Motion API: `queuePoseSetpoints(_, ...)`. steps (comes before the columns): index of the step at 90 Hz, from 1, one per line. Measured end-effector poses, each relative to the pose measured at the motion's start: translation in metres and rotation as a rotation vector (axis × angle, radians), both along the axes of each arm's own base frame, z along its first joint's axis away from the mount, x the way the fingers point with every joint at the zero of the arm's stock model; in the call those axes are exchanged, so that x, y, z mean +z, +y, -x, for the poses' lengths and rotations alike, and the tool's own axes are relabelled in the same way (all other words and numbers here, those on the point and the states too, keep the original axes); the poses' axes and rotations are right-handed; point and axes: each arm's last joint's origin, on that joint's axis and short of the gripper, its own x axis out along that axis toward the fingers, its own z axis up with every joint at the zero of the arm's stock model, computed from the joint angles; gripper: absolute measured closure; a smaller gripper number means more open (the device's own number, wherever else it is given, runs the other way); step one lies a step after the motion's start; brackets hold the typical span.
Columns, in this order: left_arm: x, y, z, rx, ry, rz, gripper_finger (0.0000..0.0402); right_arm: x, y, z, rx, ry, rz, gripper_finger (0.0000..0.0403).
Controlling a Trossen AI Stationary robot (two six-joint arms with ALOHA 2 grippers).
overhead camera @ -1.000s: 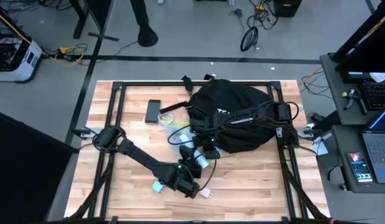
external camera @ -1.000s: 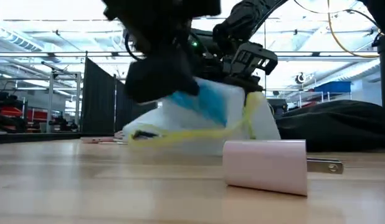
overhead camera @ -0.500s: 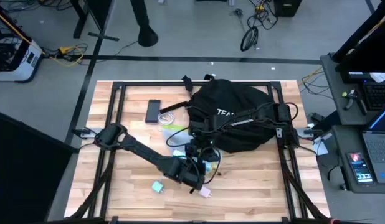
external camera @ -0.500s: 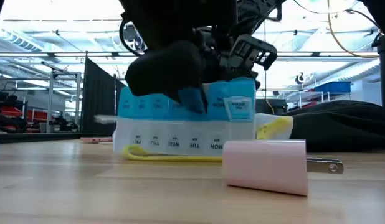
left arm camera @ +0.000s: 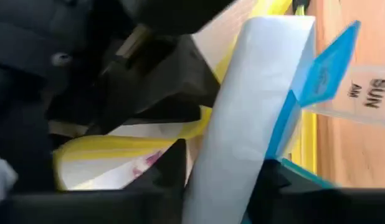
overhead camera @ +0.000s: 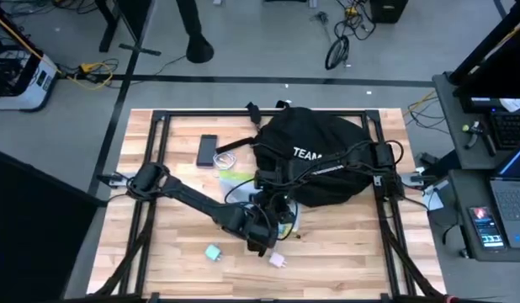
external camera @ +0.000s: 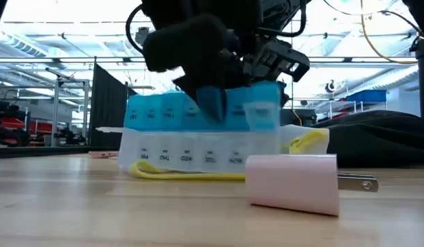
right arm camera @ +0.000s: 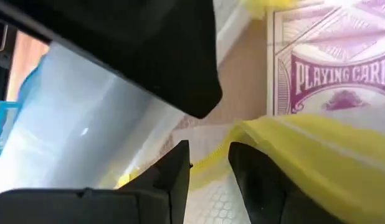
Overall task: Unpack backpack
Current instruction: Remove the medicine organizer from the green zip bag
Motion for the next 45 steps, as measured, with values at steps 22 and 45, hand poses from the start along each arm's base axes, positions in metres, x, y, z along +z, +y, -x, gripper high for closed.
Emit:
queuePoseSetpoints(22, 0.039, -0.021, 0.005, 0.084, 0.022, -0.027, 0.0398, 0.018, 0.002, 0.006, -0.031, -0.012, 0.076, 0.0294)
queuePoseSetpoints(45, 0.09, -0.055, 0.041, 0.227, 0.096, -0.003, 0.0399, 0.019, 0.003, 0.006, -0.038, -0.012, 0.098, 0.0294)
